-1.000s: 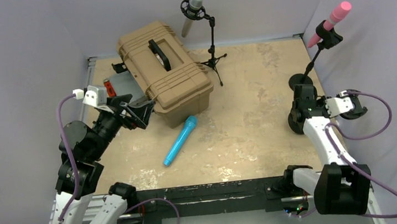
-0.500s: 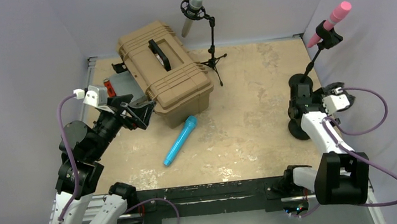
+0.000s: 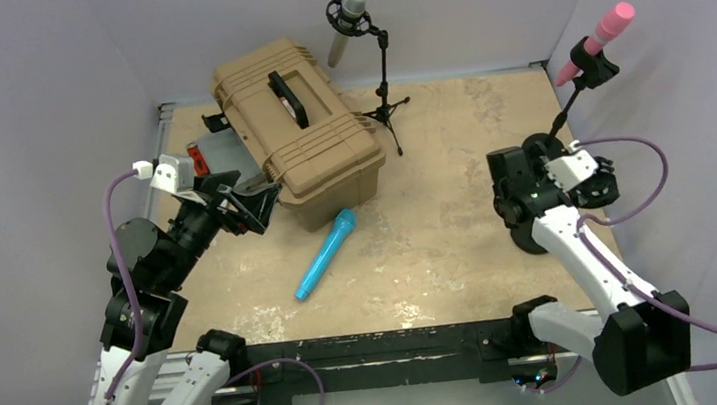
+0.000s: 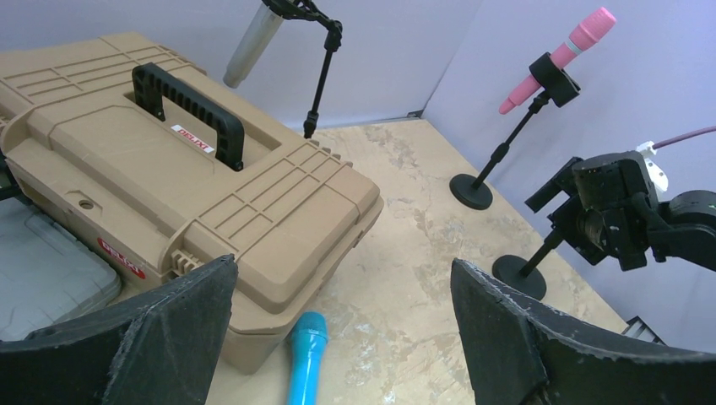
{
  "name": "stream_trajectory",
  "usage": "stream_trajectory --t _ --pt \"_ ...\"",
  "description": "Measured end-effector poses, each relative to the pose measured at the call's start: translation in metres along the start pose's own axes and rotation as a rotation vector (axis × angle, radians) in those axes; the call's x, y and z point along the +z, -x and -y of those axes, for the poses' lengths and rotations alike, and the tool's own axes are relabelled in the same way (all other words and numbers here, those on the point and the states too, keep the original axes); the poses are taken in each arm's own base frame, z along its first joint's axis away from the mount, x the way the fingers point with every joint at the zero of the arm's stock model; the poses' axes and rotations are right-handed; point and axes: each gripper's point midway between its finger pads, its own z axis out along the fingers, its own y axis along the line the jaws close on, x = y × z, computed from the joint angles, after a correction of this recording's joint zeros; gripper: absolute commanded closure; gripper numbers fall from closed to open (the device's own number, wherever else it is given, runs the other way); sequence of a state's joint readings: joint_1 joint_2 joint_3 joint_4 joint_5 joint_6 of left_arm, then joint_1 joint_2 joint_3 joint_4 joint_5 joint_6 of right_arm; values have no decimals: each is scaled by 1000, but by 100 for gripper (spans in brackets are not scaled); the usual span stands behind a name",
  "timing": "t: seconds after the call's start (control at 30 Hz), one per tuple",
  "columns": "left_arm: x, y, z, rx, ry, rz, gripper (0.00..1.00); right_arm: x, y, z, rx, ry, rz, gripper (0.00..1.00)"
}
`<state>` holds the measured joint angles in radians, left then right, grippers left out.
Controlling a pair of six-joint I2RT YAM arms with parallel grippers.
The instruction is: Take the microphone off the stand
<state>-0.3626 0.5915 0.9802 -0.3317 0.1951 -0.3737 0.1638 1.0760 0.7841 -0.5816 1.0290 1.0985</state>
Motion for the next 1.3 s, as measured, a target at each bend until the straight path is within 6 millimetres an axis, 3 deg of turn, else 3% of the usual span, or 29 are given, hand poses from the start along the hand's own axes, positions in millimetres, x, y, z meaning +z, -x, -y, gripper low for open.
stream_trajectory --t 0.2,0.37,0.5,0.6,0.67,0.9,1.03,1.13,1.3 --pt "0 0 0 0 0 0 6 -68 -38 -41 -90 238 -116 1" --pt "2 -2 -1 -1 2 -7 6 -110 -63 -58 -120 336 -191 1" --pt "3 -3 -2 -1 5 -11 7 -116 -76 -57 -132 326 -196 1" --pt "4 -3 -2 0 6 -15 7 -111 -73 -52 -148 305 -161 2" --pt "6 -5 -3 -1 6 -20 7 -113 -72 -60 -170 343 -152 5" --pt "9 -7 -4 -4 10 -36 7 -154 -92 -110 -297 778 -230 2" --pt "9 -8 -5 -3 12 -38 7 -181 -76 -146 -320 1017 -166 9" --pt "9 -8 -5 5 13 -40 7 -184 -61 -184 -317 1101 -114 9" --pt "9 -8 -7 14 23 -40 7 -160 -54 -256 -323 1183 -74 10"
